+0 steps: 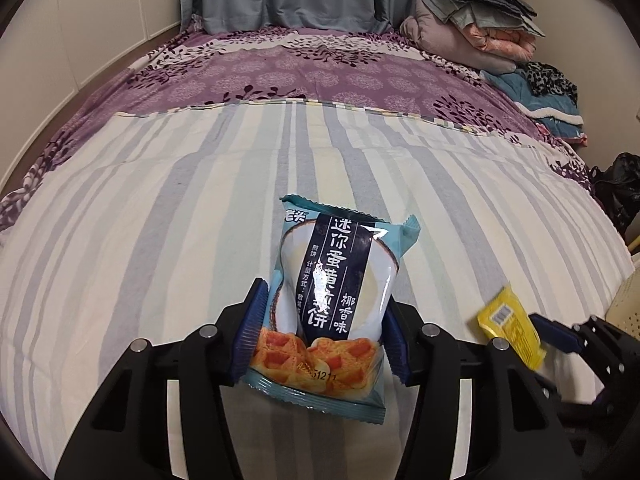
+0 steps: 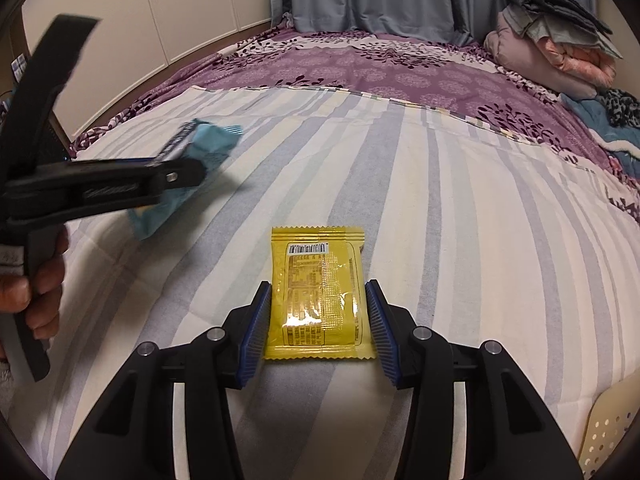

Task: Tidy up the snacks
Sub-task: 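Carry the yellow pack into the basket and open the right gripper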

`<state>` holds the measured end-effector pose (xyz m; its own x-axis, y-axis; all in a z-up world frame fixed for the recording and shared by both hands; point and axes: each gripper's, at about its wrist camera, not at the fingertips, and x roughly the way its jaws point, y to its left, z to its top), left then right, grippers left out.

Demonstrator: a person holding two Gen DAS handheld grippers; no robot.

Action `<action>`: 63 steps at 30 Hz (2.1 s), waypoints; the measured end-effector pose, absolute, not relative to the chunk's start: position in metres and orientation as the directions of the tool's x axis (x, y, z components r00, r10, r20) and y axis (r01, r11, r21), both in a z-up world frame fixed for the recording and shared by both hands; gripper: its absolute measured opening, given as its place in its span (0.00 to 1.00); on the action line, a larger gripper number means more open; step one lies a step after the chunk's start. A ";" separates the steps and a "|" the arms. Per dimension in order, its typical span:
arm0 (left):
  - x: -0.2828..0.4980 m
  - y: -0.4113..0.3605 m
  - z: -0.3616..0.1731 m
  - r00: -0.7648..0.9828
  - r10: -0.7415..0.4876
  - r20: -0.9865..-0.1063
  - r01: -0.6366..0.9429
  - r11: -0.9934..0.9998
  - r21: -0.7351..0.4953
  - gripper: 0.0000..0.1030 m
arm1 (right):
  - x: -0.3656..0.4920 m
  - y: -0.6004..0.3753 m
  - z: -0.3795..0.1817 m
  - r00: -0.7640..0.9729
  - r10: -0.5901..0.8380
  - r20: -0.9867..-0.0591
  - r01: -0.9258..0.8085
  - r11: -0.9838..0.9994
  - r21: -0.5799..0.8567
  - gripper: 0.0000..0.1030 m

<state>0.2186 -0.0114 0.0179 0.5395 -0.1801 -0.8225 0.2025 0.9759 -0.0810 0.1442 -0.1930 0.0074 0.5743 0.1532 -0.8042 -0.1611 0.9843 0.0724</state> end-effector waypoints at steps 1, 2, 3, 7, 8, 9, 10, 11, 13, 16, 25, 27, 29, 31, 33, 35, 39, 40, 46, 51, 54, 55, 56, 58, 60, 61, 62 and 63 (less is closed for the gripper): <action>0.213 -0.009 0.021 0.546 -0.176 -0.819 0.200 0.977 -0.077 0.53 | 0.141 -0.194 0.010 0.581 0.150 -0.800 -0.151 0.986 0.075 0.46; 0.207 -0.007 0.025 0.553 -0.174 -0.815 0.198 0.977 -0.074 0.53 | 0.141 -0.194 0.010 0.581 0.150 -0.800 -0.151 0.986 0.075 0.46; 0.201 -0.004 0.028 0.558 -0.174 -0.811 0.194 0.978 -0.076 0.53 | 0.139 -0.194 0.011 0.583 0.149 -0.798 -0.149 0.986 0.076 0.46; 0.180 0.003 0.036 0.564 -0.181 -0.806 0.188 0.978 -0.088 0.53 | 0.128 -0.191 0.014 0.590 0.150 -0.793 -0.150 0.986 0.075 0.46; 0.174 0.005 0.038 0.566 -0.183 -0.804 0.186 0.978 -0.092 0.53 | 0.124 -0.191 0.015 0.591 0.151 -0.792 -0.150 0.986 0.076 0.46; 0.169 0.006 0.040 0.568 -0.185 -0.802 0.185 0.978 -0.094 0.53 | 0.122 -0.192 0.016 0.593 0.153 -0.791 -0.150 0.986 0.078 0.46; 0.164 0.006 0.042 0.569 -0.188 -0.801 0.186 0.978 -0.097 0.53 | 0.118 -0.192 0.018 0.596 0.156 -0.788 -0.148 0.985 0.083 0.46; 0.159 0.007 0.043 0.569 -0.191 -0.800 0.186 0.977 -0.101 0.53 | 0.115 -0.194 0.020 0.599 0.161 -0.785 -0.146 0.985 0.091 0.46; 0.149 0.009 0.047 0.567 -0.196 -0.800 0.184 0.977 -0.109 0.53 | 0.108 -0.198 0.025 0.604 0.173 -0.778 -0.139 0.984 0.111 0.46; 0.135 0.007 0.052 0.567 -0.203 -0.798 0.191 0.975 -0.112 0.53 | 0.099 -0.205 0.032 0.615 0.185 -0.766 -0.125 0.983 0.136 0.46; 0.100 -0.006 0.073 0.578 -0.244 -0.779 0.221 0.965 -0.138 0.53 | 0.060 -0.235 0.062 0.668 0.204 -0.716 -0.079 0.976 0.204 0.46; 0.093 -0.012 0.079 0.581 -0.254 -0.773 0.238 0.962 -0.138 0.53 | 0.046 -0.245 0.074 0.689 0.201 -0.696 -0.067 0.974 0.214 0.46; 0.088 -0.019 0.084 0.584 -0.262 -0.768 0.252 0.958 -0.136 0.53 | 0.042 -0.248 0.078 0.698 0.198 -0.689 -0.063 0.974 0.216 0.46; 0.083 -0.025 0.090 0.587 -0.271 -0.763 0.266 0.955 -0.134 0.53 | 0.026 -0.258 0.092 0.724 0.190 -0.663 -0.051 0.973 0.224 0.46; 0.077 -0.030 0.096 0.593 -0.278 -0.756 0.279 0.951 -0.131 0.53 | 0.016 -0.266 0.101 0.743 0.177 -0.646 -0.038 0.974 0.224 0.46; 0.072 -0.035 0.103 0.599 -0.287 -0.747 0.295 0.947 -0.127 0.53 | 0.004 -0.275 0.110 0.762 0.165 -0.626 -0.024 0.974 0.227 0.46; 0.062 -0.047 0.115 0.608 -0.304 -0.734 0.321 0.939 -0.124 0.53 | -0.010 -0.290 0.121 0.785 0.140 -0.603 0.000 0.974 0.225 0.46; 0.061 -0.049 0.116 0.608 -0.310 -0.731 0.328 0.936 -0.123 0.53 | -0.021 -0.302 0.128 0.799 0.117 -0.591 0.024 0.974 0.225 0.46; 0.049 -0.068 0.126 0.607 -0.341 -0.718 0.373 0.920 -0.121 0.53 | -0.059 -0.344 0.143 0.826 0.024 -0.564 0.119 0.970 0.214 0.46; 0.042 -0.084 0.133 0.602 -0.367 -0.709 0.411 0.904 -0.119 0.53 | -0.090 -0.381 0.146 0.822 -0.071 -0.565 0.219 0.955 0.200 0.46; 0.040 -0.093 0.136 0.598 -0.382 -0.705 0.431 0.894 -0.118 0.53 | -0.106 -0.402 0.143 0.808 -0.128 -0.575 0.282 0.941 0.187 0.46; 0.039 -0.096 0.136 0.597 -0.387 -0.703 0.439 0.891 -0.118 0.53 | -0.110 -0.408 0.142 0.801 -0.146 -0.580 0.302 0.936 0.181 0.46; 0.038 -0.099 0.137 0.595 -0.392 -0.702 0.446 0.887 -0.118 0.53 | -0.113 -0.415 0.140 0.794 -0.164 -0.585 0.322 0.930 0.176 0.46; 0.036 -0.105 0.138 0.592 -0.401 -0.700 0.456 0.882 -0.119 0.53 | -0.121 -0.424 0.136 0.780 -0.190 -0.596 0.354 0.919 0.170 0.46; 0.034 -0.111 0.140 0.589 -0.408 -0.698 0.468 0.876 -0.117 0.53 | -0.124 -0.428 0.133 0.772 -0.202 -0.602 0.370 0.914 0.168 0.46; 0.033 -0.113 0.141 0.588 -0.411 -0.697 0.474 0.873 -0.115 0.53 | -0.128 -0.438 0.128 0.755 -0.221 -0.618 0.401 0.901 0.168 0.46; 0.032 -0.115 0.142 0.587 -0.413 -0.697 0.478 0.871 -0.113 0.53 | -0.130 -0.441 0.126 0.748 -0.225 -0.624 0.410 0.896 0.168 0.46; 0.031 -0.118 0.142 0.586 -0.415 -0.697 0.483 0.869 -0.111 0.53 | -0.130 -0.441 0.126 0.748 -0.225 -0.624 0.410 0.896 0.168 0.46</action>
